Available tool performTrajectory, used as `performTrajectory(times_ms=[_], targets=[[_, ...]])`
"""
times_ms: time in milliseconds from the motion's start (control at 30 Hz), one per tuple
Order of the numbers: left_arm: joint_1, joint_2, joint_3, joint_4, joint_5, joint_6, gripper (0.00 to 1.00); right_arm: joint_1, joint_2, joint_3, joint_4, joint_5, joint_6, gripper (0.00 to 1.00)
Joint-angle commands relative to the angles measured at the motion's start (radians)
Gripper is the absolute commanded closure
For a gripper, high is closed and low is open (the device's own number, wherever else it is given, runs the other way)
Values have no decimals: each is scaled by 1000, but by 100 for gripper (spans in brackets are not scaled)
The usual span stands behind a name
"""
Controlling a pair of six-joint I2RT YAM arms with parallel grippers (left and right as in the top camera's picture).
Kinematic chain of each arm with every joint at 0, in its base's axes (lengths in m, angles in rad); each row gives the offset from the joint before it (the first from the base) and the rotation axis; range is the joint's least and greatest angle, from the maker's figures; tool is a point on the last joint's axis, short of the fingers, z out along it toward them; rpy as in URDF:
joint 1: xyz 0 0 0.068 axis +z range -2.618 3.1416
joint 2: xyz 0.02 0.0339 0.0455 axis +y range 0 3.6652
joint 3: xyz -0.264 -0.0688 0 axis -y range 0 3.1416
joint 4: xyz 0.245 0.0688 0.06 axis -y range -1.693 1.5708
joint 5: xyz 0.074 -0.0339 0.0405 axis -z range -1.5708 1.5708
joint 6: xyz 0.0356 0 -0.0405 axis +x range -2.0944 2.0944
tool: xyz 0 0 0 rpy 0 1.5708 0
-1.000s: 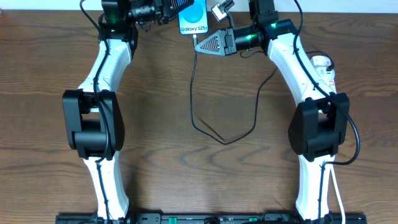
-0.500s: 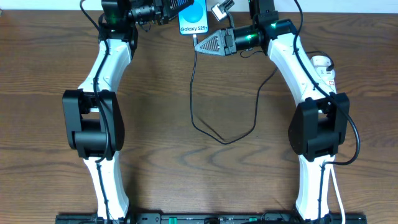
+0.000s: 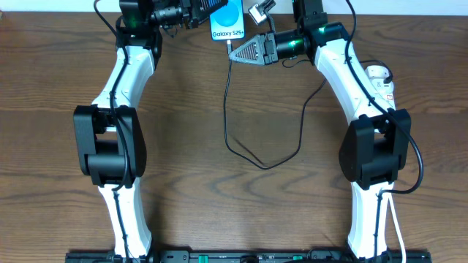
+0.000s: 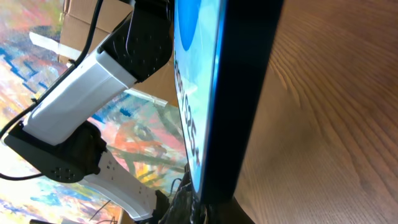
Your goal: Plug charger to phone and switch on socket
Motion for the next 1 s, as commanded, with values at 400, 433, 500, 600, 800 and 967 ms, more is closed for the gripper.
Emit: performTrajectory(times_ms=[400,433,500,600,800,967], targets=[[1,-21,19,8,4,33,92,-6,-25,1,3,-29,5,99],[1,-21,19,8,4,33,93,-6,-25,1,3,-29,5,99],[1,-21,19,8,4,33,93,-6,-25,1,3,-29,5,99],[1,-21,19,8,4,36,93,-6,-25,1,3,-29,5,99],[1,-21,19,8,4,36,93,-6,-25,2,4,-29,5,99],[1,-21,19,8,4,36,93,-6,-25,2,7,-29,5,99]])
